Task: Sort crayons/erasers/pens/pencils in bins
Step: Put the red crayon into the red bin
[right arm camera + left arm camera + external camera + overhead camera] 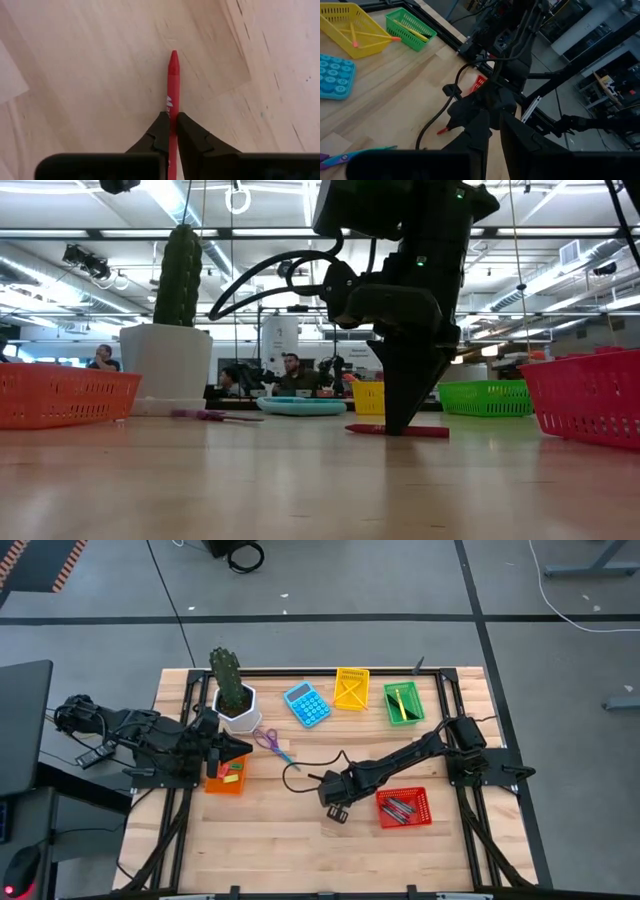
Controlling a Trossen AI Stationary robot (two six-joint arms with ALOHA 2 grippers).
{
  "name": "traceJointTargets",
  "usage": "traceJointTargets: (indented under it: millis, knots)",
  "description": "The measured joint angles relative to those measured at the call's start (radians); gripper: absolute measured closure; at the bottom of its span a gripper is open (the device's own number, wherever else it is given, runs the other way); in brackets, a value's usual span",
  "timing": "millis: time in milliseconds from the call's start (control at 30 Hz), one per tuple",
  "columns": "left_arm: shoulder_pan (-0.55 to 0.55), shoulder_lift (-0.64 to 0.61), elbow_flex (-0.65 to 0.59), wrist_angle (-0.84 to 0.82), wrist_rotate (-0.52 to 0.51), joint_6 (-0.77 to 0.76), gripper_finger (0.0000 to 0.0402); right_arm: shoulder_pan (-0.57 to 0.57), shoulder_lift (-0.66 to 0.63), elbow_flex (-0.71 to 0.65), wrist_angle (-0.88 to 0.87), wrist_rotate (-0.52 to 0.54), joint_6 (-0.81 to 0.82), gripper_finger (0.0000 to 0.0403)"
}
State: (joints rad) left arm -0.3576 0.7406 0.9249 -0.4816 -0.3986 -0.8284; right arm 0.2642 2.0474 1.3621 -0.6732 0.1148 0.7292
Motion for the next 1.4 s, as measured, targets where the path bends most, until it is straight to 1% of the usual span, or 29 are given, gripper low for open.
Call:
traceJointTargets:
  millis: [133, 300, 400, 633, 833, 967, 1100, 1400]
  knots:
    - [0.000, 0.000, 0.000, 0.000, 0.000, -0.001, 0.0349, -0.001, -0.020, -0.002, -0.013, -0.017, 0.000, 0.0376]
    - [0.000, 0.000, 0.000, -0.001, -0.001, -0.001, 0.0349, 0.000, -0.087, -0.001, -0.050, -0.027, -0.006, 0.0376]
    - [0.000, 0.000, 0.000, -0.001, -0.019, 0.001, 0.0349, 0.000, -0.113, -0.001, -0.086, -0.026, -0.007, 0.0376]
    - [0.000, 0.000, 0.000, -0.001, -0.027, 0.002, 0.0349, 0.001, -0.239, -0.001, -0.187, -0.037, 0.024, 0.0376]
    - [0.000, 0.002, 0.000, -0.002, -0.027, 0.005, 0.0349, 0.031, -0.330, 0.001, -0.300, -0.040, 0.043, 0.0376]
    - [0.000, 0.011, 0.001, -0.005, -0.027, 0.005, 0.0349, 0.080, -0.352, 0.001, -0.384, -0.041, 0.064, 0.0376]
    - [0.000, 0.023, 0.001, -0.007, -0.027, 0.003, 0.0349, 0.161, -0.352, -0.002, -0.405, -0.033, 0.109, 0.0376]
    - [0.000, 0.040, 0.001, -0.005, -0.027, -0.011, 0.0351, 0.347, -0.353, -0.068, -0.461, 0.034, 0.384, 0.0376]
